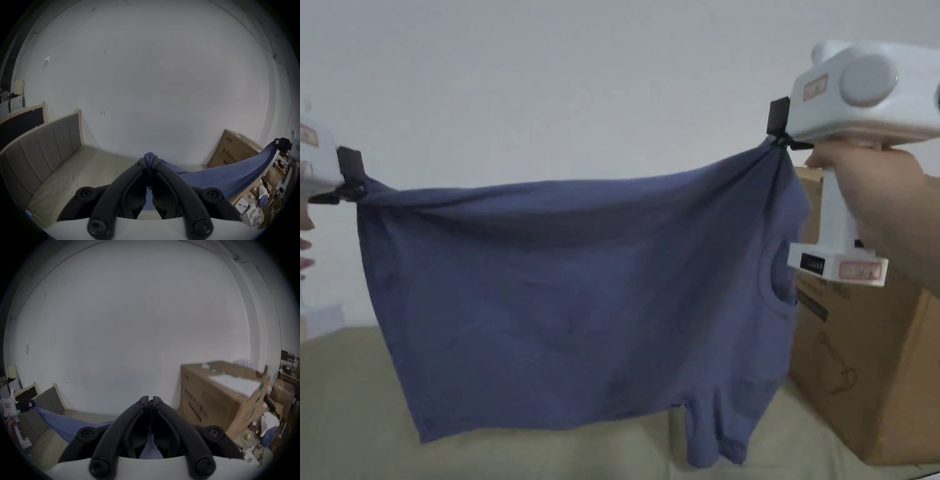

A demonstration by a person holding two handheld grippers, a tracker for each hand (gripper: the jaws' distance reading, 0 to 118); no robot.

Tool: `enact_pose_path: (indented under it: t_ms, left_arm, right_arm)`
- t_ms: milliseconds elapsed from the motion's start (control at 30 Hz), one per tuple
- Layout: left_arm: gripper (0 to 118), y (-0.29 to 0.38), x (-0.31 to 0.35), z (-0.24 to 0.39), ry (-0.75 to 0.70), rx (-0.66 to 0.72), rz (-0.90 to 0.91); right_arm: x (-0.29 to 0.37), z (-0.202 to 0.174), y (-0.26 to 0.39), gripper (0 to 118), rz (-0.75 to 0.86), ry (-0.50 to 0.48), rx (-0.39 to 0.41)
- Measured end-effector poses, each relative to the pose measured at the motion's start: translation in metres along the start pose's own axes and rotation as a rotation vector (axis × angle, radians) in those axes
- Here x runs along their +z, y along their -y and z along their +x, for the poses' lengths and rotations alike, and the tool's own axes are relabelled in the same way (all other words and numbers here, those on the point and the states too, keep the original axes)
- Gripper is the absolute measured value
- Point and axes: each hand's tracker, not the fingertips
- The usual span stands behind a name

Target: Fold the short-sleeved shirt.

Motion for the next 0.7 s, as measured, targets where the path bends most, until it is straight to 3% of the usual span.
enact_pose_path:
  t_ms: [133,200,400,533,700]
  left_arm:
    - [3,0.102,-0.025,-0.013,0.033,0.045,-0.189]
    - [3,0.165,-0.026,-0.022,0.025,0.064,-0.297]
    - [3,0.327,0.028,-0.045,0.028,0.141,-0.554]
    - [3,0.383,0.074,-0.07,0.013,0.137,-0.639]
    - [3,0.395,0.156,-0.096,0.092,0.225,-0.627]
  right_arm:
    - [-0.01,0.018,0.116,4,-0.169,0.006,-0.011]
    - [-0.007,0.032,0.19,4,-0.301,-0.043,-0.031]
    - [0.061,0.061,0.363,4,-0.61,-0.049,-0.082]
    - [0.133,0.078,0.415,4,-0.715,-0.091,-0.095]
    - [0.219,0.104,0.419,4,-0.685,-0.098,-0.102]
